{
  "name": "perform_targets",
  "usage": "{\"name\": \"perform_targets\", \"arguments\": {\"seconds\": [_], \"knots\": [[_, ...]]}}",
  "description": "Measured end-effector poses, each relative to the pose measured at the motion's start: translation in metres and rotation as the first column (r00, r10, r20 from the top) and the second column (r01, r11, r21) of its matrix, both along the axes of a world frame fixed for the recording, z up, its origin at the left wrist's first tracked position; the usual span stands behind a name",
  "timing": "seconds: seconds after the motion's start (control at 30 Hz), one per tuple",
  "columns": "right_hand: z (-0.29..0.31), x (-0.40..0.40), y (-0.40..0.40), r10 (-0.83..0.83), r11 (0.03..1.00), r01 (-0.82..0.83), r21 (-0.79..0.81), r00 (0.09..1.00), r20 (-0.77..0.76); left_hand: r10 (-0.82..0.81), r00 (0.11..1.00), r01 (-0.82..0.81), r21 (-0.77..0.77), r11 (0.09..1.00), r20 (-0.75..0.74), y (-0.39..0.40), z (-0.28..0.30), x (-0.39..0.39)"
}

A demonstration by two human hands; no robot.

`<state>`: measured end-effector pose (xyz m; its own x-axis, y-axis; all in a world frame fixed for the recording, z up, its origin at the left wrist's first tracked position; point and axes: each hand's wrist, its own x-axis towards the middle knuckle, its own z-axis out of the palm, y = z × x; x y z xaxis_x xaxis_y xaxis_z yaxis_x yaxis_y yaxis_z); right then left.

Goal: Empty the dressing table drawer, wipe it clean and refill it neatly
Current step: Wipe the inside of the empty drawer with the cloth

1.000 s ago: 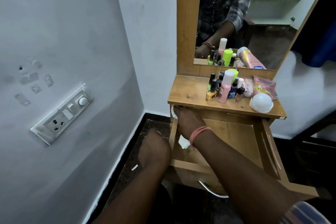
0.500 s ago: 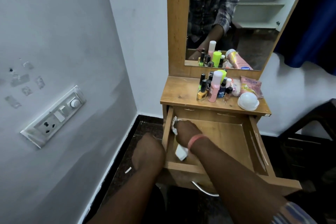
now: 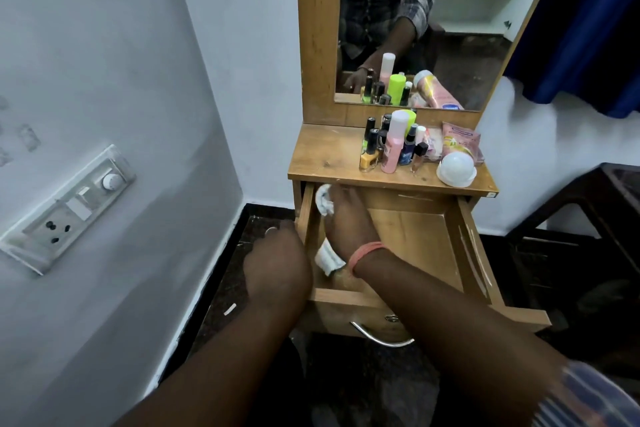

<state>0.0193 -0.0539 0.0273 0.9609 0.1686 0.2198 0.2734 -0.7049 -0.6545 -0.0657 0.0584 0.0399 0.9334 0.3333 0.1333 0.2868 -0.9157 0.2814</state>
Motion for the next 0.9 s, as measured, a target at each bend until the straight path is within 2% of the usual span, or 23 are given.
{"name": "perform_targets", "arguments": {"seconds": [0.03,0.1,0.17,0.3,0.4,0.43,0.5,0.53,0.63,0.67,0.73,0.83,0.9], "knots": [[0.001,0.002,0.002,0.088,0.984,-0.08,-0.161,0.995,0.045,-0.052,0.998,0.051,0.033,0.998,0.022,-0.001,-0.001,0.002],[0.005,0.008,0.001,0.222,0.817,-0.105,-0.567,0.965,0.141,-0.153,0.988,0.151,0.076,0.986,0.033,-0.001,-0.002,0.007],[0.004,0.014,-0.004,0.275,0.702,-0.08,-0.708,0.947,0.166,-0.227,0.974,0.225,0.1,0.969,0.008,-0.001,-0.002,0.012],[-0.01,0.027,-0.007,0.259,0.668,-0.079,-0.74,0.957,0.132,-0.336,0.939,0.343,0.117,0.932,-0.075,-0.004,0.0,0.017],[-0.013,0.032,-0.012,0.284,0.628,-0.049,-0.777,0.944,0.17,-0.343,0.935,0.348,0.05,0.936,-0.09,-0.003,0.002,0.018],[-0.015,0.033,-0.014,0.306,0.588,-0.037,-0.808,0.935,0.18,-0.346,0.934,0.351,0.045,0.935,-0.088,-0.002,0.002,0.018],[-0.012,0.031,-0.023,0.286,0.618,-0.041,-0.785,0.942,0.176,-0.356,0.93,0.362,0.061,0.93,-0.087,-0.001,0.0,0.019],[-0.006,0.029,-0.029,0.244,0.667,-0.034,-0.744,0.954,0.175,-0.355,0.931,0.361,0.067,0.93,-0.088,0.0,-0.001,0.02],[-0.004,0.029,-0.063,0.111,0.699,0.031,-0.714,0.982,0.152,-0.347,0.934,0.353,0.078,0.932,-0.085,0.001,-0.001,0.022],[-0.001,0.026,-0.076,0.077,0.678,0.071,-0.731,0.983,0.167,-0.344,0.935,0.351,0.083,0.933,-0.088,0.0,-0.002,0.021],[0.003,0.019,-0.095,0.103,0.568,0.064,-0.821,0.984,0.147,-0.336,0.937,0.344,0.085,0.935,-0.099,-0.001,-0.001,0.02],[0.002,0.014,-0.102,0.093,0.509,0.052,-0.859,0.989,0.115,-0.33,0.937,0.34,0.081,0.937,-0.113,-0.002,-0.002,0.02],[-0.002,0.019,-0.089,0.193,0.455,0.065,-0.888,0.966,0.169,-0.331,0.936,0.342,0.079,0.937,-0.117,-0.001,-0.004,0.021]]}}
